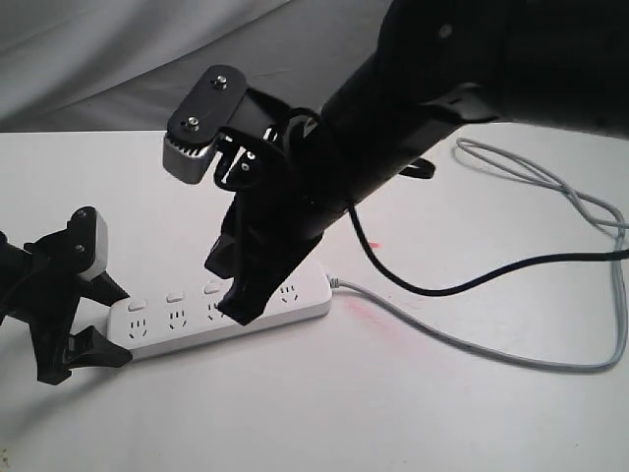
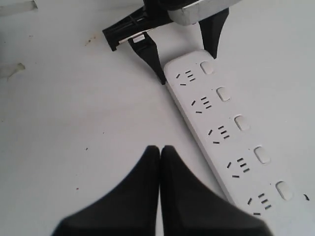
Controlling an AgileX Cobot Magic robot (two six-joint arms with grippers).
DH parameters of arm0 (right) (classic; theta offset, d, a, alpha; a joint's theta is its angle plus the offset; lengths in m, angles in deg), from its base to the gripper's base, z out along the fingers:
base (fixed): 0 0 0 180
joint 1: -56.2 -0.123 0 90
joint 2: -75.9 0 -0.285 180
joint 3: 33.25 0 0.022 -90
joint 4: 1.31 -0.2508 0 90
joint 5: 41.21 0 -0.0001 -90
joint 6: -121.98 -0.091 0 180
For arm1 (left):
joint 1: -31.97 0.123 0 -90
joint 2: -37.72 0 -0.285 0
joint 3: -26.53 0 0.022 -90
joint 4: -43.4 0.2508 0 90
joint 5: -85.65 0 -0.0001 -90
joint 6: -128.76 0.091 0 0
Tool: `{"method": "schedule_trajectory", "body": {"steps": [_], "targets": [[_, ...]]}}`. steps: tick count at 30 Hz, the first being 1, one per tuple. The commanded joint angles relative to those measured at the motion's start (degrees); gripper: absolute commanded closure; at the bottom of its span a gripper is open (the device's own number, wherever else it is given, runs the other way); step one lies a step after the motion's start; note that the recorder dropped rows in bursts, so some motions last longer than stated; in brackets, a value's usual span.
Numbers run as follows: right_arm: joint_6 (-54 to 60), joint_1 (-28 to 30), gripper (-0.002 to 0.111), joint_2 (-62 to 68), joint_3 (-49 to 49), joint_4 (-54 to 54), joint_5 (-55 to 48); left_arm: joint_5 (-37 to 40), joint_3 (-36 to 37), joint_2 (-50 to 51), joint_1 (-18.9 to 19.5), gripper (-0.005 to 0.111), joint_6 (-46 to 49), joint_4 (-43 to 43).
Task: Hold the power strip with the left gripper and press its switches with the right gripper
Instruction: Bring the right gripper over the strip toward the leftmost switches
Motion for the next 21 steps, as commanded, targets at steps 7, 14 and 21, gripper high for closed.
{"method": "schedule_trajectory", "body": {"steps": [7,14,21], "targets": [[21.65,-0.17,0.108,8.09,0.79,-15.04,2.93,0.52,-0.06,-0.02,0.01,0.04,0.17,0.44],[26.9,-0.17,0.108,14.3,5.32,-19.21,4.74,0.52,-0.06,-0.02,0.01,0.04,0.17,0.44],[27.06,1.06,0.108,23.63,16.0,-19.3,2.42,0.52,-0.06,-0.02,0.01,0.04,0.17,0.44]]}}
